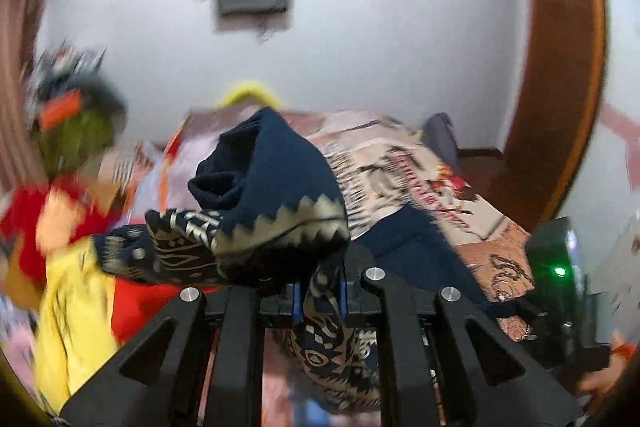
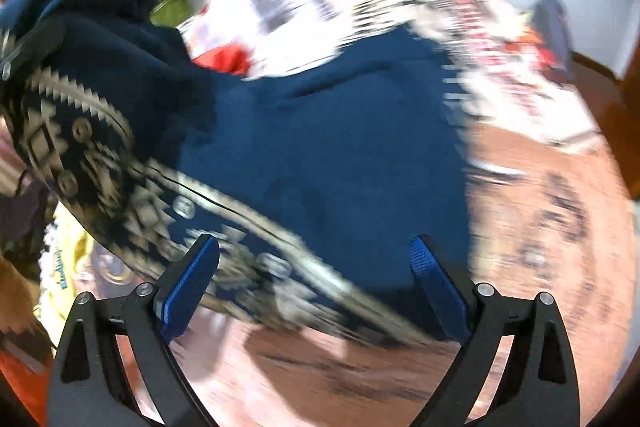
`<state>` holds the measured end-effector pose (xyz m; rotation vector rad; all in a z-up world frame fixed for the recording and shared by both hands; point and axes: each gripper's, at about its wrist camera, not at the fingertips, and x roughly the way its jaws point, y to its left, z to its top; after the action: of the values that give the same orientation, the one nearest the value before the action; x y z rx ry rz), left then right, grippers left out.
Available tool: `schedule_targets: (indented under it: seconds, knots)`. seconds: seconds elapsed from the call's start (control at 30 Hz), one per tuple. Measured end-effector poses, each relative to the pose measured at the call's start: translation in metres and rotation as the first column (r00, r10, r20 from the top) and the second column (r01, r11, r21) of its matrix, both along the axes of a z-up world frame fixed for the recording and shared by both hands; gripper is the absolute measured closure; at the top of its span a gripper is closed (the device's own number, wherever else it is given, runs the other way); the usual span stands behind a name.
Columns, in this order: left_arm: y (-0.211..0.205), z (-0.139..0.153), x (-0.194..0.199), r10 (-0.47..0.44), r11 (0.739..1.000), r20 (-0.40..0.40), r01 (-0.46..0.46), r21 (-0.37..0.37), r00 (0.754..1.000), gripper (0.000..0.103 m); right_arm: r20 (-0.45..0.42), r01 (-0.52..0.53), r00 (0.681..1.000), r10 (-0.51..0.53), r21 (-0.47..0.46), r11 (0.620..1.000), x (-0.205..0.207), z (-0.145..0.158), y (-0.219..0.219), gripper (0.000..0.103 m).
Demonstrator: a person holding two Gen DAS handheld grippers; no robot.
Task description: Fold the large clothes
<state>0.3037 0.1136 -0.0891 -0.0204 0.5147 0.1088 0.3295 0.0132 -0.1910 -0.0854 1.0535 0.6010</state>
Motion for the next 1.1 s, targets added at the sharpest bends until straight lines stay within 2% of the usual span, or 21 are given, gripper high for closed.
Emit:
schedule_targets:
  seconds: [0.1,0.13,0.2,0.27,0.37,0.4,0.43,0.5,0.57,0.6,0.67,0.7,0.73,0.77,0.8,0.93,0.97,1.03,1.1]
  knots:
    - [-0.049,0.004,0.016,-0.118,0.992,-0.002,0.118,0.04,0.993,0.091,0.037,0.098,0.995,-0.097,-0.024,0.995,-0.002,0.006,-0.062,0.008]
    - [-0.071,-0.002,0.024,-0.18,0.983,-0.029,0.181,0.032,0.983,0.091,0.04,0.132,0.991,-0.131,-0.028,0.991,-0.002,0.006,-0.081,0.008]
    - [-0.096,-0.016,0.036,-0.244,0.969,-0.089,0.246,0.009,0.966,0.091,0.04,0.189,0.981,-0.188,-0.029,0.982,-0.003,0.007,-0.114,0.008]
    - [-0.117,-0.043,0.049,-0.298,0.954,-0.187,0.296,-0.041,0.936,0.091,0.027,0.237,0.971,-0.236,-0.028,0.971,0.001,0.009,-0.138,0.008]
    - [-0.13,-0.091,0.061,-0.369,0.929,-0.341,0.336,-0.154,0.865,0.091,0.009,0.286,0.958,-0.286,-0.003,0.958,-0.001,0.012,-0.169,0.008]
    - [-0.131,-0.105,0.061,-0.396,0.918,-0.378,0.349,-0.188,0.837,0.091,0.009,0.296,0.955,-0.296,0.0,0.955,-0.001,0.014,-0.175,0.008]
    - [-0.132,-0.115,0.06,-0.408,0.913,-0.403,0.353,-0.206,0.819,0.091,0.011,0.302,0.953,-0.302,0.0,0.953,0.001,0.015,-0.18,0.008]
    - [-0.134,-0.121,0.056,-0.411,0.911,-0.425,0.359,-0.202,0.807,0.091,0.015,0.305,0.952,-0.305,0.003,0.952,0.001,0.019,-0.182,0.008]
    - [-0.134,-0.117,0.051,-0.407,0.913,-0.424,0.366,-0.178,0.809,0.091,0.021,0.304,0.952,-0.304,0.011,0.953,-0.001,0.023,-0.183,0.008]
    - [-0.134,-0.113,0.048,-0.405,0.914,-0.424,0.367,-0.174,0.81,0.088,0.025,0.3,0.953,-0.301,0.016,0.954,0.0,0.025,-0.182,0.008]
    - [-0.135,-0.105,0.043,-0.424,0.905,-0.425,0.382,-0.186,0.799,0.073,0.038,0.288,0.956,-0.289,0.028,0.957,-0.004,0.032,-0.178,0.008]
    - [-0.133,-0.1,0.039,-0.432,0.902,-0.426,0.388,-0.19,0.795,0.057,0.046,0.281,0.958,-0.282,0.033,0.959,-0.005,0.035,-0.175,0.008]
    - [-0.132,-0.093,0.034,-0.418,0.908,-0.423,0.381,-0.175,0.804,0.04,0.055,0.272,0.96,-0.274,0.039,0.962,-0.004,0.038,-0.172,0.008]
    - [-0.129,-0.088,0.028,-0.4,0.916,-0.406,0.369,-0.155,0.822,0.036,0.066,0.264,0.962,-0.266,0.044,0.964,-0.007,0.041,-0.17,0.008]
    - [-0.123,-0.082,0.02,-0.38,0.925,-0.373,0.358,-0.13,0.847,0.036,0.079,0.255,0.963,-0.258,0.049,0.966,-0.007,0.043,-0.165,0.008]
    - [-0.099,-0.064,0.009,-0.281,0.959,-0.32,0.277,-0.061,0.905,0.03,0.115,0.231,0.965,-0.236,0.054,0.971,-0.004,0.045,-0.148,0.008]
    - [-0.091,-0.061,0.008,-0.261,0.965,-0.31,0.256,-0.058,0.914,0.03,0.12,0.223,0.966,-0.228,0.056,0.973,-0.004,0.046,-0.144,0.008]
    - [-0.073,-0.058,0.01,-0.204,0.979,-0.299,0.198,-0.052,0.932,0.019,0.129,0.205,0.969,-0.211,0.061,0.977,-0.002,0.047,-0.135,0.008]
    - [-0.052,-0.059,0.014,-0.122,0.993,-0.279,0.117,-0.036,0.952,0.015,0.133,0.191,0.971,-0.198,0.065,0.979,0.001,0.047,-0.126,0.008]
